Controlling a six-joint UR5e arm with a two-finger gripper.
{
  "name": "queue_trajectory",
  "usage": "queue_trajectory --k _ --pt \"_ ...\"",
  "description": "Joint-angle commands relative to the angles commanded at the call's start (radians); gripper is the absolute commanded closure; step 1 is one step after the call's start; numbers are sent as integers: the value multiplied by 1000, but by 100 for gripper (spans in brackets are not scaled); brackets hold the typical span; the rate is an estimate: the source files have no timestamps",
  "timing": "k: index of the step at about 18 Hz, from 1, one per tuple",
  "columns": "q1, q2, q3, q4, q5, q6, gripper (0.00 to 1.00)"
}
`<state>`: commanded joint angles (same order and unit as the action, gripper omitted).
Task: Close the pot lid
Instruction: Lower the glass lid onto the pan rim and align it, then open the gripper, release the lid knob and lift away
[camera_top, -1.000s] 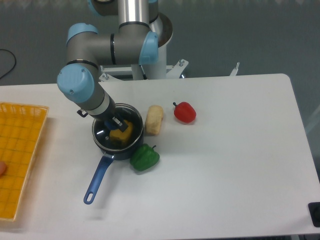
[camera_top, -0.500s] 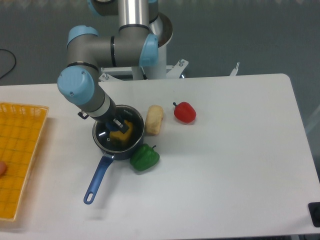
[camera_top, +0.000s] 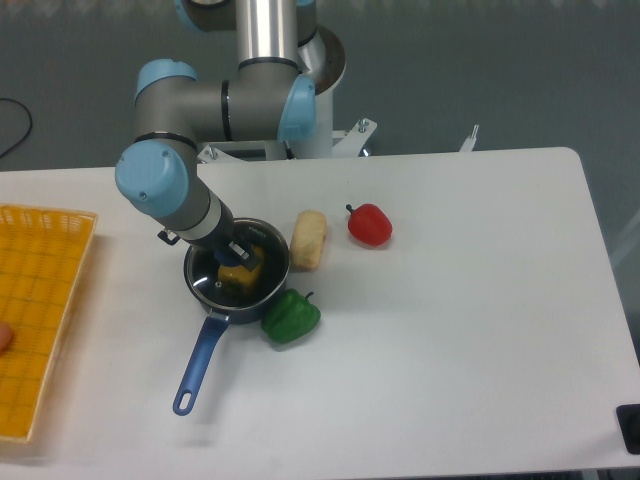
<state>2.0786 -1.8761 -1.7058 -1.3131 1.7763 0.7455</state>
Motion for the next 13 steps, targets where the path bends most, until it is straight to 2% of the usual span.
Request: queue_trajectory --k 10,13 --pt "12 11 15 -9 6 11 0" --pt "28 15 66 -40 -9 12 0"
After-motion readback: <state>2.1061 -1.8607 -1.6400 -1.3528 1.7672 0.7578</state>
